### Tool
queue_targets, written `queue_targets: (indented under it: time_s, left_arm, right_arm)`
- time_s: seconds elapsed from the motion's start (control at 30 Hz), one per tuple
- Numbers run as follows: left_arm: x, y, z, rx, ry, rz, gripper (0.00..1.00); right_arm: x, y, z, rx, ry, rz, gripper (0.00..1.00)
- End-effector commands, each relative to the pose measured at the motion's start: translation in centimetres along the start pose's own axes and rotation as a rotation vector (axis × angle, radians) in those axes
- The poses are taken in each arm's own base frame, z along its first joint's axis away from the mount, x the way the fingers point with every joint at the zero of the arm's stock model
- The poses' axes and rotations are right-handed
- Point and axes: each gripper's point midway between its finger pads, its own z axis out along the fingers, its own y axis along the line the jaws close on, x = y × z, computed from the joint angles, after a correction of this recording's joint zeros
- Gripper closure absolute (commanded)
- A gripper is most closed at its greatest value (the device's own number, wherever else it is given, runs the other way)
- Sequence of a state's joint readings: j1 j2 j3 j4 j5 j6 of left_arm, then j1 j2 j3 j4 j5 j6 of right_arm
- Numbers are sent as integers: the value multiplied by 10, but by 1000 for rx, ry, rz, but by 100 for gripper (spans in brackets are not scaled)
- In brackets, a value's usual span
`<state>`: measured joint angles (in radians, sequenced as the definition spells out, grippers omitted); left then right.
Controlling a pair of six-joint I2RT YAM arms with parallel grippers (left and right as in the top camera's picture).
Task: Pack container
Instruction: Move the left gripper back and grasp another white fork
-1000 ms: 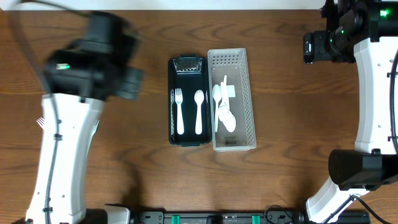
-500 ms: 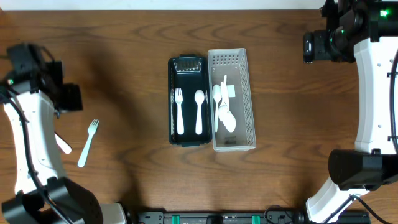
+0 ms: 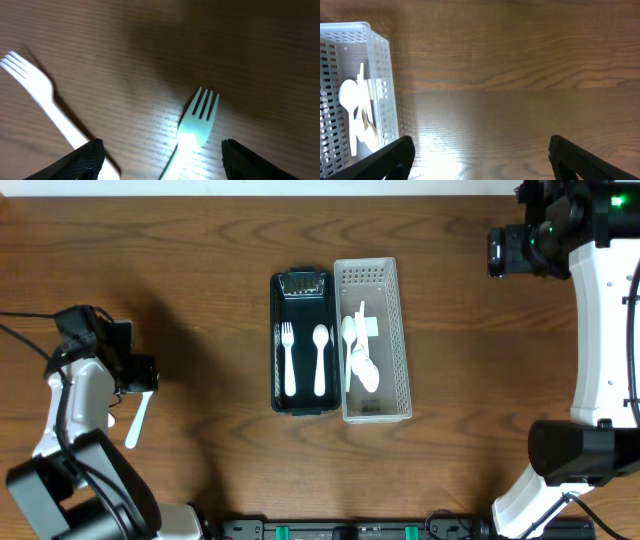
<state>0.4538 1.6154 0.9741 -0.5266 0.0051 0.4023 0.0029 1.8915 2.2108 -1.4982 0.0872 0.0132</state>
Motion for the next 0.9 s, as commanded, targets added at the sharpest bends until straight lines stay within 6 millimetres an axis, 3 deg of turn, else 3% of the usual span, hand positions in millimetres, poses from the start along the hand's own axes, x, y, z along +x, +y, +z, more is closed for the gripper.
queue_targets:
  time_s: [0.0,0.23,0.47,0.87]
  left_arm:
    - [9,-7,20,35,51,45,22]
    - [17,-22,49,112,97,52,22]
    - [25,-25,60,125,132,52,23]
    - [31,-27,63,134,159,52,59]
  right_arm:
    - [-1,-6,2,18,2,-6,11]
    - [-1,-6,2,17,2,10,11]
    - [-1,-6,2,17,2,24,11]
    - [-1,-6,2,18,0,25,11]
